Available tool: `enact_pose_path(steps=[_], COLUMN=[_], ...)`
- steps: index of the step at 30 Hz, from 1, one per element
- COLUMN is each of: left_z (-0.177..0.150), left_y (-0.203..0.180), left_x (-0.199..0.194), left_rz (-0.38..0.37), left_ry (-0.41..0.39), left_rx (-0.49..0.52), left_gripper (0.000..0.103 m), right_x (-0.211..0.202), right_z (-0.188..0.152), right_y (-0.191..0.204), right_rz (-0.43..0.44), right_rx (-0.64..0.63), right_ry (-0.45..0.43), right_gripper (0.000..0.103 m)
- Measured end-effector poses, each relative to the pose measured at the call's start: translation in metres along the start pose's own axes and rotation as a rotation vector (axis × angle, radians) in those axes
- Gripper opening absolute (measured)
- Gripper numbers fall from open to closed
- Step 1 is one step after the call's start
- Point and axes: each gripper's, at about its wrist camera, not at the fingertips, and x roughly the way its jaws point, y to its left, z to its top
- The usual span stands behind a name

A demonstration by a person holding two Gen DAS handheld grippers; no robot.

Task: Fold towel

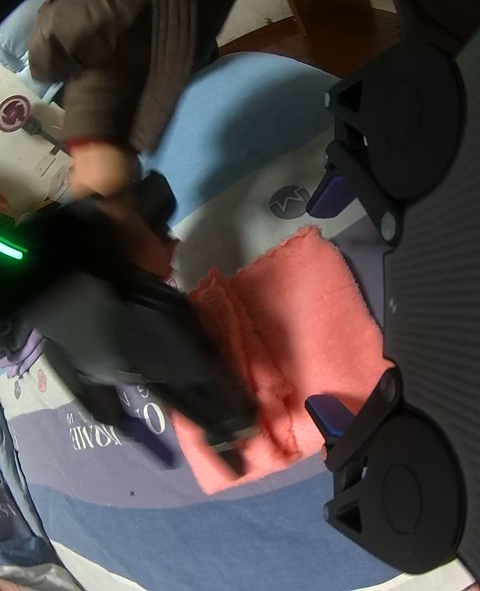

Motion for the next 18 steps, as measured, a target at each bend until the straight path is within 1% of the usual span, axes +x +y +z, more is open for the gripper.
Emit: enact_pose_path(steps=[1, 2, 5, 7, 8, 10, 13, 17, 18], left_z=[-0.002, -0.006, -0.009, -0.011, -0.012, -0.012, -0.01, -0.008, -0.009], left_y=[0.001, 0.001, 0.007, 0.01, 0.012, 0.012, 0.007, -0.003, -0.005], left_x=[-0.001, -0.002, 0.0, 0.001, 0.0, -0.001, -0.002, 0.008, 0.01], left_rz=[-0.003, -0.002, 0.009, 0.013, 0.011, 0.004, -0.008, -0.043, -0.048], left_ry=[0.0, 0.002, 0.013, 0.016, 0.013, 0.003, -0.009, 0.006, 0.013], left_rx=[-0.003, -0.007, -0.021, -0.032, -0.038, -0.036, -0.019, -0.004, -0.007], left_gripper=[0.103, 0.103, 0.103, 0.103, 0.103, 0.103, 0.103, 0.103, 0.103], right_x=[0.005, 0.002, -0.02, -0.037, -0.043, -0.047, -0.039, -0.011, -0.006], right_z=[-0.003, -0.003, 0.003, 0.005, 0.005, 0.0, -0.008, -0.019, -0.022], right_y=[0.004, 0.003, -0.001, -0.005, -0.01, -0.026, -0.06, -0.098, -0.103], right_rz=[-0.006, -0.011, -0.047, -0.059, -0.049, 0.013, 0.133, 0.328, 0.361], right_rx=[-0.023, -0.01, 0.03, 0.024, 0.021, 0.028, 0.098, 0.275, 0.31], right_ry=[0.011, 0.002, -0.06, -0.086, -0.08, -0.022, 0.068, 0.19, 0.21], right_gripper=[0.051, 0.051, 0.052, 0.056, 0.062, 0.064, 0.064, 0.064, 0.064])
